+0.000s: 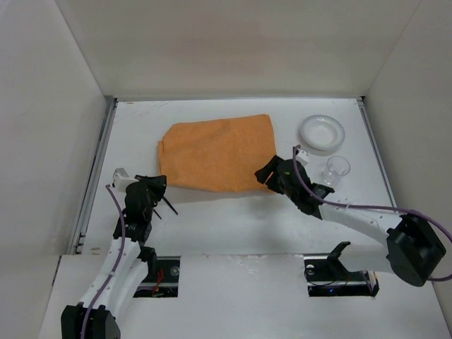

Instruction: Set the dinner table for one person

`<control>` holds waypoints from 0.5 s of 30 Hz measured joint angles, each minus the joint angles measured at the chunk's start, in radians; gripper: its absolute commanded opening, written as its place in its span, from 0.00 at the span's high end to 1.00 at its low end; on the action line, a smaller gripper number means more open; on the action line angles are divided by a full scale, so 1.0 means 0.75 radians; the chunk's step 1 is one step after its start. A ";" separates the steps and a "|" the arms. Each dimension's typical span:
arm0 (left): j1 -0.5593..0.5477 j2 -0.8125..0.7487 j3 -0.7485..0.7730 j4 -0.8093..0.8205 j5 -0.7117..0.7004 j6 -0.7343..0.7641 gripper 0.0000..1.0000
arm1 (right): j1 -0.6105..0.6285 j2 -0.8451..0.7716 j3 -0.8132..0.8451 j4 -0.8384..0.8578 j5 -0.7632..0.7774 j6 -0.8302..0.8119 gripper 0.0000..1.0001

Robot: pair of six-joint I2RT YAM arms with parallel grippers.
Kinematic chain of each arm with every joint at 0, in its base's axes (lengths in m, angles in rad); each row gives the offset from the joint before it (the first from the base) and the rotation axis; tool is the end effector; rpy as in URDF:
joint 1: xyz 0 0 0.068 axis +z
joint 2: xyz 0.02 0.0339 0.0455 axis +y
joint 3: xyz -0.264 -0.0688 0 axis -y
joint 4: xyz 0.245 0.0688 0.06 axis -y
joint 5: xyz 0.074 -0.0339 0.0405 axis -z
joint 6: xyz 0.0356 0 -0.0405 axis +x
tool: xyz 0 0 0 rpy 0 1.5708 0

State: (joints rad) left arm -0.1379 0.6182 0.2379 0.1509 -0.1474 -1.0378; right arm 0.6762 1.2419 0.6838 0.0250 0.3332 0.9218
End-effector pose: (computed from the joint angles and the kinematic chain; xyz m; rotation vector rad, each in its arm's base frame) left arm 0.1602 -0.0170 0.2064 -0.9027 1.6196 -0.7007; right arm 0.2156 0.1580 0.2298 0.4624 2.0820 0.6198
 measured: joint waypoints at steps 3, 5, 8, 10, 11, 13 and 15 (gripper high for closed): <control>0.001 -0.013 0.001 -0.012 -0.001 0.000 0.94 | 0.100 -0.007 -0.070 -0.004 -0.023 0.165 0.34; 0.002 -0.013 0.001 -0.023 0.000 0.000 0.94 | 0.136 -0.007 -0.086 -0.004 -0.025 0.240 0.33; 0.006 -0.013 0.011 -0.032 0.001 -0.001 0.94 | 0.166 -0.016 -0.115 -0.002 -0.014 0.336 0.32; 0.012 -0.013 0.024 -0.033 0.001 -0.002 0.94 | 0.174 -0.016 -0.141 -0.003 -0.012 0.389 0.31; 0.013 -0.013 0.033 -0.034 0.001 -0.003 0.94 | 0.175 -0.010 -0.151 -0.005 -0.012 0.416 0.29; 0.014 -0.015 0.049 -0.033 0.001 -0.006 0.94 | 0.176 0.026 -0.154 0.008 -0.013 0.450 0.28; 0.014 -0.020 0.062 -0.033 0.002 -0.010 0.94 | 0.180 0.082 -0.154 0.033 -0.018 0.472 0.27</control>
State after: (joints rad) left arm -0.1272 0.6033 0.2840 0.1265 -0.1463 -1.0454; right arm 0.8112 1.3037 0.5686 0.0494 0.3195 1.2758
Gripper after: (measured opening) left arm 0.064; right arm 0.723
